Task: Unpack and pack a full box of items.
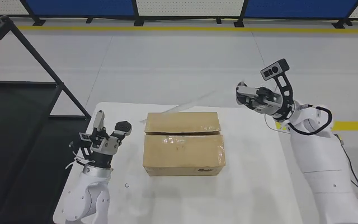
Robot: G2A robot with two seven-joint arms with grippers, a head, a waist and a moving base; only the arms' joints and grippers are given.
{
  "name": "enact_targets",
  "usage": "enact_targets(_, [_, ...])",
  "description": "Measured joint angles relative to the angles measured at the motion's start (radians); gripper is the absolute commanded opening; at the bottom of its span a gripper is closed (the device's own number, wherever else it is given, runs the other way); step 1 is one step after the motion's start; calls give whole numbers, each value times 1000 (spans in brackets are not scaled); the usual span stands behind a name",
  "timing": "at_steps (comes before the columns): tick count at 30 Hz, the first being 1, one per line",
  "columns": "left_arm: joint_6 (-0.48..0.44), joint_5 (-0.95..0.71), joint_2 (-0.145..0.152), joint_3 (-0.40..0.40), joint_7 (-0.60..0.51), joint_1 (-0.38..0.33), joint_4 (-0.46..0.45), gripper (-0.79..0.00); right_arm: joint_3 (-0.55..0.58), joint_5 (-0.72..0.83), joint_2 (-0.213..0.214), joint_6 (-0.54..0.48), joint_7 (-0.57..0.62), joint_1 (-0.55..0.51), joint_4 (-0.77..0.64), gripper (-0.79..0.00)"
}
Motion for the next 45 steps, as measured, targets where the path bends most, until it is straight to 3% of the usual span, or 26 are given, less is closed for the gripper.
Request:
enact_targets(11, [51,-55,19,-35,-134,22,31,0,-37,-29,1,49,25,59,-92,-785])
enact_targets(22, [214,-158,40,-13,-354,49,45,0,-70,-72,8,195,50,156,-180,-785])
enact_targets(25, [264,-166,43,-6,-368,54,46,0,-70,-67,8,194,48,156,-179,-785])
enact_targets(31, [256,-165,43,-6,-367,54,46,0,-74,-63,8,195,38,145,-189,-785])
enact_targets(36, [278,-176,45,21,-358,57,37,0,-65,-5,6,123,14,102,-227,-785])
enact_targets(41, [284,-171,46,70,-325,39,42,0,-65,73,0,7,62,86,-242,-785])
enact_targets(45, [342,-239,44,108,-324,10,72,0,-78,129,-6,-58,99,89,-238,-785])
